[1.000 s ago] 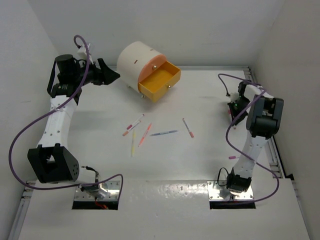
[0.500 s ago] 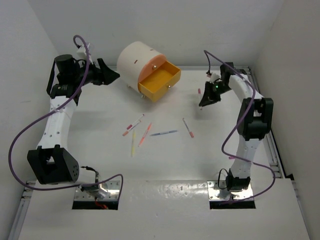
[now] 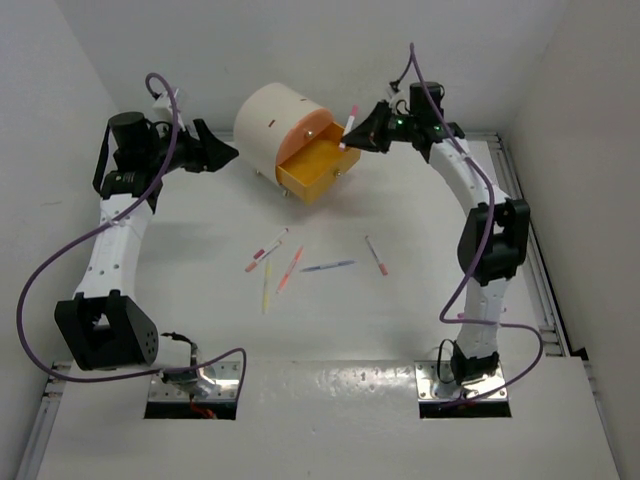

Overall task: Sort the stationery into containers
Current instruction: Place the pen in the drawer, then pick up the pen from the center of the board, then place the pen in the drawer, then pick up the pen from the center of the board.

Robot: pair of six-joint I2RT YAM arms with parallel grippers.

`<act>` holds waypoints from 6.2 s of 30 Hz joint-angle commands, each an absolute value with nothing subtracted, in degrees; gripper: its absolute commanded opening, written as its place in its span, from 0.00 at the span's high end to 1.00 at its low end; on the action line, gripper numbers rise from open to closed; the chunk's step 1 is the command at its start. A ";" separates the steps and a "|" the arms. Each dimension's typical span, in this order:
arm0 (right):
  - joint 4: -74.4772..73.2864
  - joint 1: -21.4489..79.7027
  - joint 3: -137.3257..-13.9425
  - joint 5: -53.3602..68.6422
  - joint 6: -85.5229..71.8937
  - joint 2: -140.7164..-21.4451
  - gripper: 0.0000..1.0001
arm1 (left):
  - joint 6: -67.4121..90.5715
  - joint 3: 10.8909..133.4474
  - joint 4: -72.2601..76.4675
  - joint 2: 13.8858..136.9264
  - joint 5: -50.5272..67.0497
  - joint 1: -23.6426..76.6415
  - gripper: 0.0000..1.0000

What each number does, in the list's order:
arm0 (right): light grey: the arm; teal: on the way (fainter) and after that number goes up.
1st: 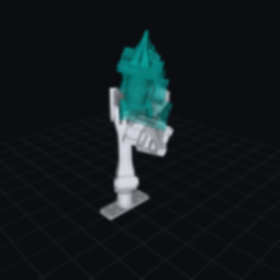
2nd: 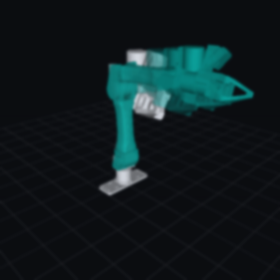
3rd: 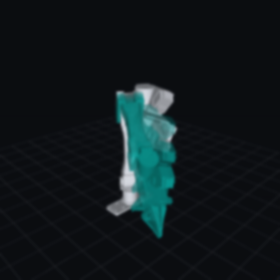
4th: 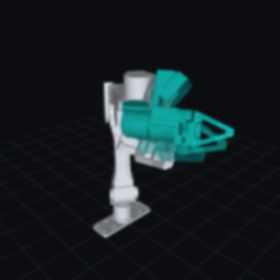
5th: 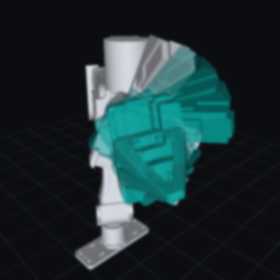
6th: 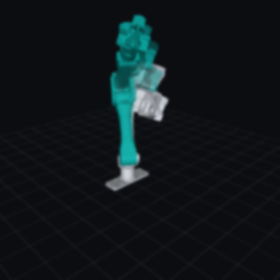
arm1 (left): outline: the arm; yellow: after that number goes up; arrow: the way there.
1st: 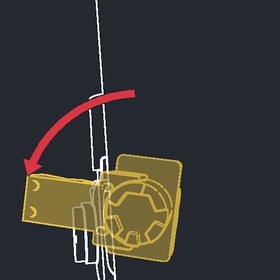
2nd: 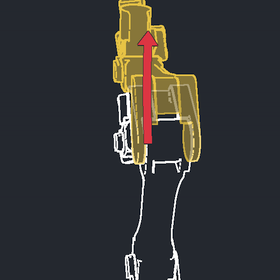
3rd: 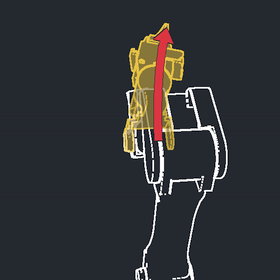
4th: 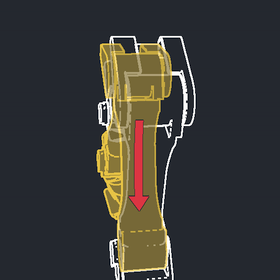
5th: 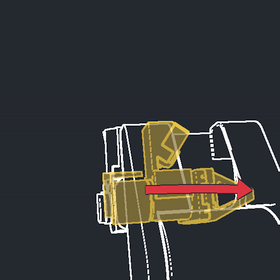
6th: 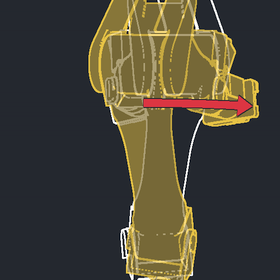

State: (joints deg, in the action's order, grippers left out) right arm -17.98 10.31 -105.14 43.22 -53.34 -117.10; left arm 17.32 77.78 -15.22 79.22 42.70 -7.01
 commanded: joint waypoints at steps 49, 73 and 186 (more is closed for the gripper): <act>-54.48 -19.60 -80.08 27.97 -11.70 -81.48 0.55 | -13.98 55.02 -38.85 77.60 5.37 19.94 0.49; -59.33 -25.66 -71.72 27.07 -5.19 -76.82 0.56 | -16.96 63.45 -31.46 101.25 5.53 18.46 0.56; -40.52 -22.94 -36.91 -1.32 83.76 -83.76 0.53 | -11.95 124.10 -44.73 104.77 30.76 25.75 0.36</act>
